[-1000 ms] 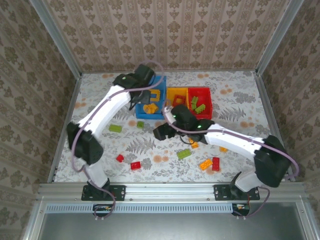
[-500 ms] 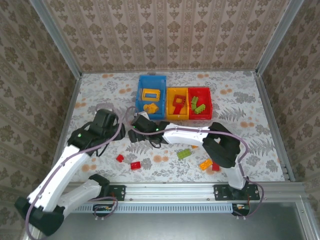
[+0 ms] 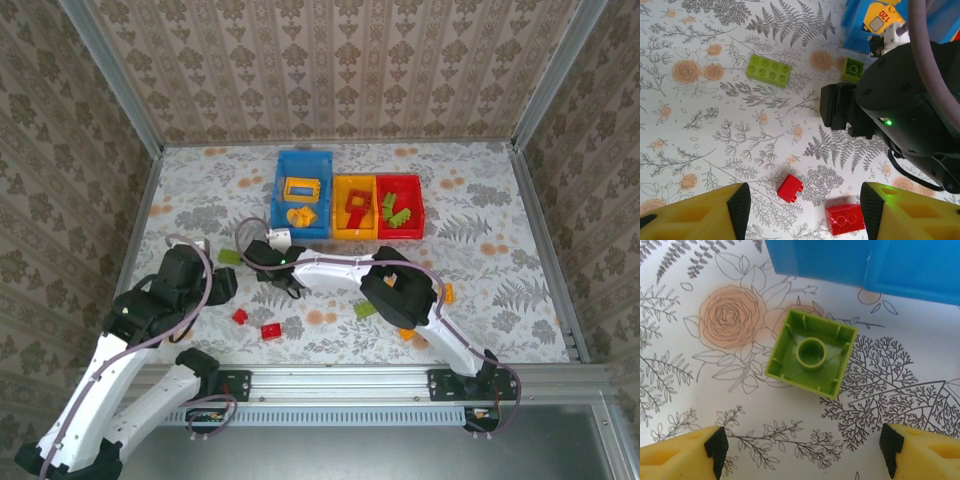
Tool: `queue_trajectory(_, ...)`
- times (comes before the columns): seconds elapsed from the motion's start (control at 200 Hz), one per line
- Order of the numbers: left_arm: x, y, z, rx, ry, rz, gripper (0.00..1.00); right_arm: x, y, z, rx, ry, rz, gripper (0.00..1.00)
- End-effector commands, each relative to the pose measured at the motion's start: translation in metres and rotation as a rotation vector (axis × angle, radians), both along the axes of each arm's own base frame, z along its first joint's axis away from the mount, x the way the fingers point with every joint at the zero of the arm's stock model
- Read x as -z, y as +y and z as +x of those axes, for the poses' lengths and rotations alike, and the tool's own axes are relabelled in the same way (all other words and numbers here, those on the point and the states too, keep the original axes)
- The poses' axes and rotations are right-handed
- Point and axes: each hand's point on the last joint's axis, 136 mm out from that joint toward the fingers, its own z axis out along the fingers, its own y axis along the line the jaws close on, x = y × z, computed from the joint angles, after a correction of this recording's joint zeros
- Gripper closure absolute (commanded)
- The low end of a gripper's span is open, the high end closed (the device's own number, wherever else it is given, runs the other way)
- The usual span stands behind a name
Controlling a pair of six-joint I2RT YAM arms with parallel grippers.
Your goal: Sort the legos into containers by color
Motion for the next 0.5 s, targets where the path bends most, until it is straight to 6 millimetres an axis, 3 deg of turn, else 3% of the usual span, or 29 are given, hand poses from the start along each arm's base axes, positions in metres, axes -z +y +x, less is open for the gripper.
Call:
queue_trajectory(0.0,-0.003,0.005,-0.011,0.019,0.02,0.012,0.38,0.014,-0.013,0.011,0.078,-0.029,-0.067,0.19)
queue_trajectory(0.13,-0.006,0.007,-0.015,0.033,0.018,0.016,0.38,0.023,-0.011,0.022,0.095,-0.033,-0.068,0.25)
queue_trajectory(0.265,-0.007,0.009,-0.019,0.041,0.021,0.025,0.38,0.024,-0.009,0.031,0.097,-0.04,-0.066,0.41)
queue_trajectory(0.42,-0.006,0.008,-0.019,0.048,0.019,0.025,0.38,0.013,-0.001,0.032,0.043,-0.047,-0.038,0.58)
queue_trajectory(0.495,-0.006,0.006,-0.017,0.055,0.017,0.021,0.38,-0.002,0.004,0.026,-0.001,-0.062,-0.015,0.64)
